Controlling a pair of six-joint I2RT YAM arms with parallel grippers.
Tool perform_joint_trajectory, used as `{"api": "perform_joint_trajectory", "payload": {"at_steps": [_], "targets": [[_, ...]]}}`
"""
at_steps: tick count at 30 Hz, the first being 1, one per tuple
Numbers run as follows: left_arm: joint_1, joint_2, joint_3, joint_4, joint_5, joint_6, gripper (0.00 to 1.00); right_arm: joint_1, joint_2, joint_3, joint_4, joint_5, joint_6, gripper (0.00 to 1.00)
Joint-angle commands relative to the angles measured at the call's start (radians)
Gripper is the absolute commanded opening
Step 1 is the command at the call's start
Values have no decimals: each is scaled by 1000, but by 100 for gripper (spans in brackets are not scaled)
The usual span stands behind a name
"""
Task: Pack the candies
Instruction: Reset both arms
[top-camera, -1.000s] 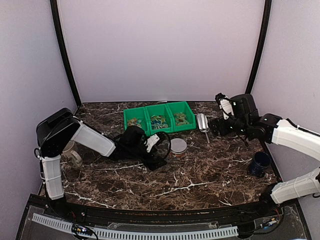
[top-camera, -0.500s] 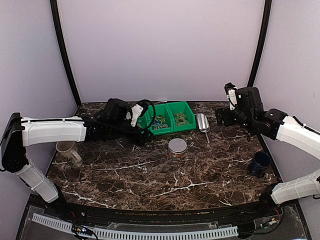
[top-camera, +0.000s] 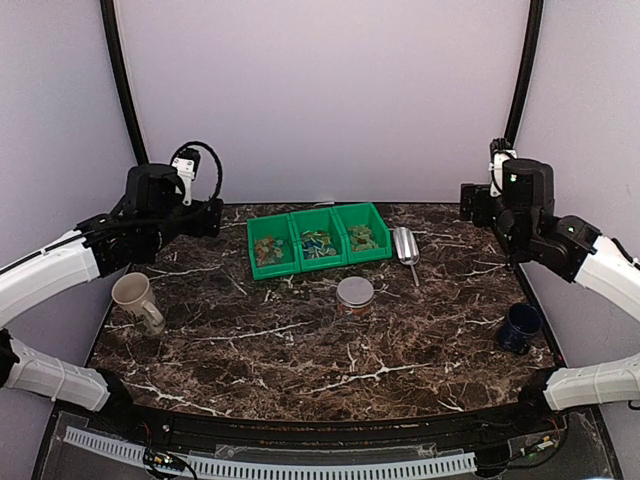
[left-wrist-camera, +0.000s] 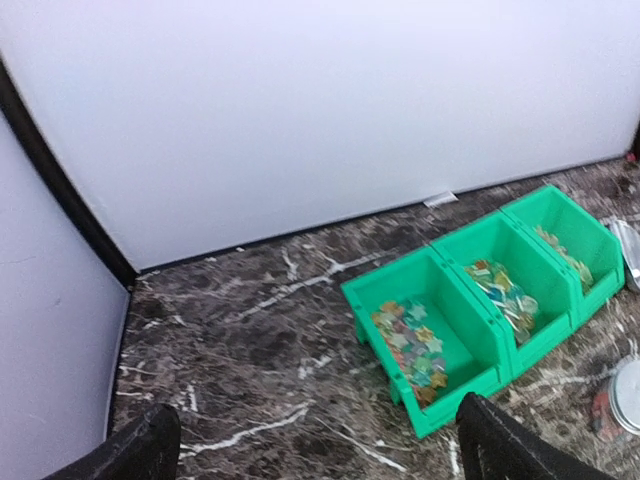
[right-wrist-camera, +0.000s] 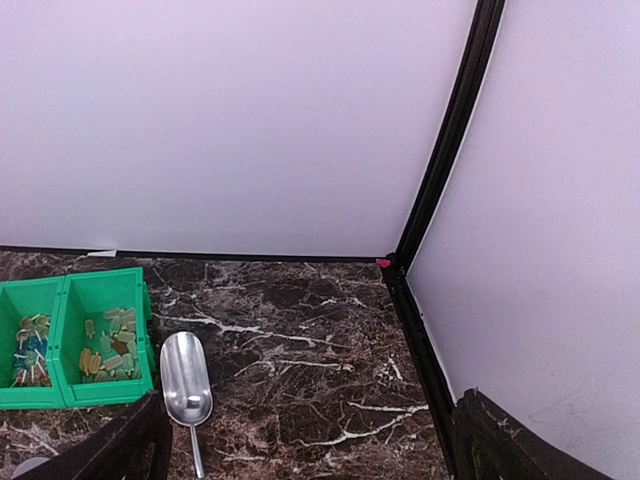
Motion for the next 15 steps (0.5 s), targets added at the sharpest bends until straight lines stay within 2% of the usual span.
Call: {"api": "perform_joint_trajectory", "payload": {"at_steps": [1, 5, 9, 15], "targets": [[34, -91, -98, 105, -89, 44, 99, -2, -82, -47, 91, 61, -6, 97], [45, -112, -148, 137, -141, 27, 99, -4, -168, -111, 128, 64, -34, 97], [73, -132, -208, 205, -83, 27, 99, -2, -239, -183, 173, 42, -55, 97], [79, -141, -237, 251, -89, 29, 99, -3, -258, -231, 223, 17, -82, 97]]}}
